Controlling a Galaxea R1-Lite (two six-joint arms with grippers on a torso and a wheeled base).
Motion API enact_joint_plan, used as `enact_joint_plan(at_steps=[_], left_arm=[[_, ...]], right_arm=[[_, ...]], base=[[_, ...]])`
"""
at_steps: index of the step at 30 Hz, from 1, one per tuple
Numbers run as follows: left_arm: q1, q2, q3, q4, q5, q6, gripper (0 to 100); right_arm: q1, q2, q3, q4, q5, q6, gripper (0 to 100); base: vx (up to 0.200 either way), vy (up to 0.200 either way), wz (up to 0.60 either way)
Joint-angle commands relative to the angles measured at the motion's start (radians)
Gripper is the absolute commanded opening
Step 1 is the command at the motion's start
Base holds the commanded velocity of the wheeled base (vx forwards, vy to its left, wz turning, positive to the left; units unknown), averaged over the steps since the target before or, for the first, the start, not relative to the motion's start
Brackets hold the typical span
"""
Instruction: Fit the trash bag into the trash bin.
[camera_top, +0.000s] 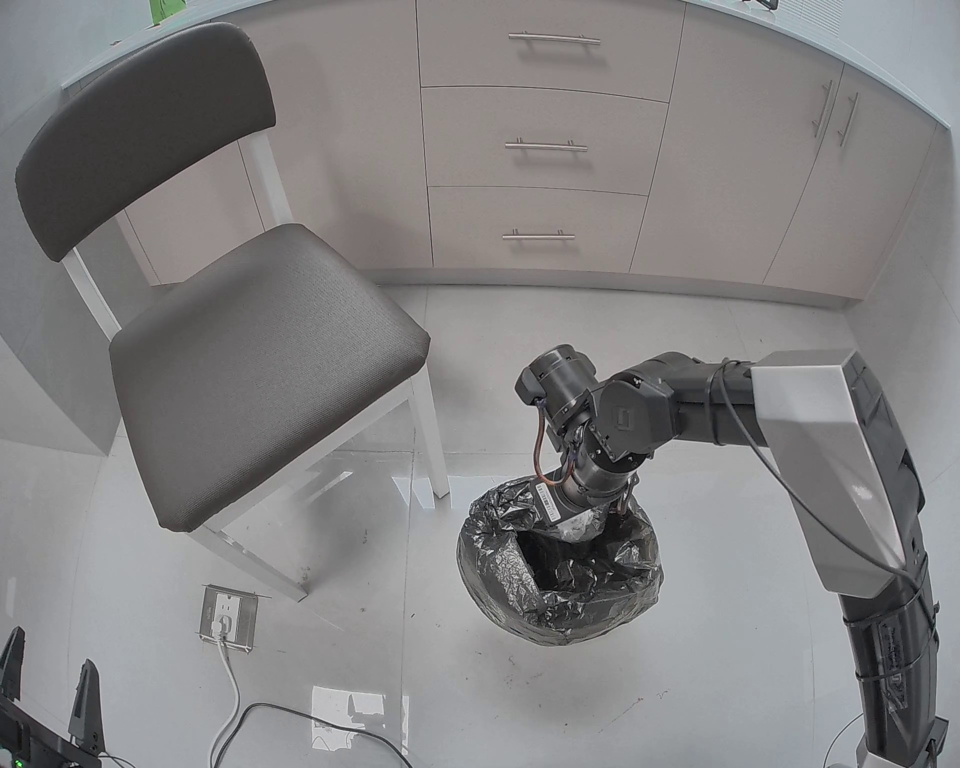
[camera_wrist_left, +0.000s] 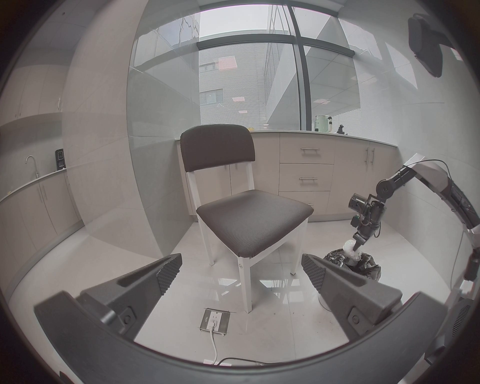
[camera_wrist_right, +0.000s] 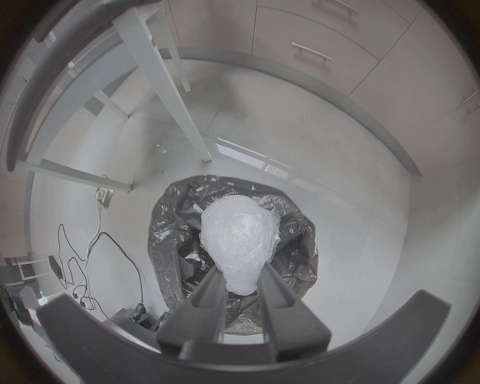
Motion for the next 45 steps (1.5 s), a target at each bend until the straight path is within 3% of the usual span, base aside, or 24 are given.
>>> enact_joint_plan(at_steps=[1,19,20,45], left_arm=[[0.0,-0.013,0.013,0.0,0.0,0.0,100],[0.0,-0.013,0.012,0.0,0.0,-0.002,100],[0.0,-0.013,0.013,0.0,0.0,-0.002,100],[0.0,-0.013,0.012,0.0,0.0,-0.003,100]], right_arm=[[0.006,0.05,0.0,0.0,0.0,0.006,0],[0.022,0.081,0.0,0.003,0.0,0.006,0],[0.023,0.081,0.0,0.003,0.0,0.006,100],[0.033,0.084,0.0,-0.009,-0.002,0.01,100]], base=[[0.0,0.0,0.0],[0.0,0.0,0.0],[0.0,0.0,0.0],[0.0,0.0,0.0]])
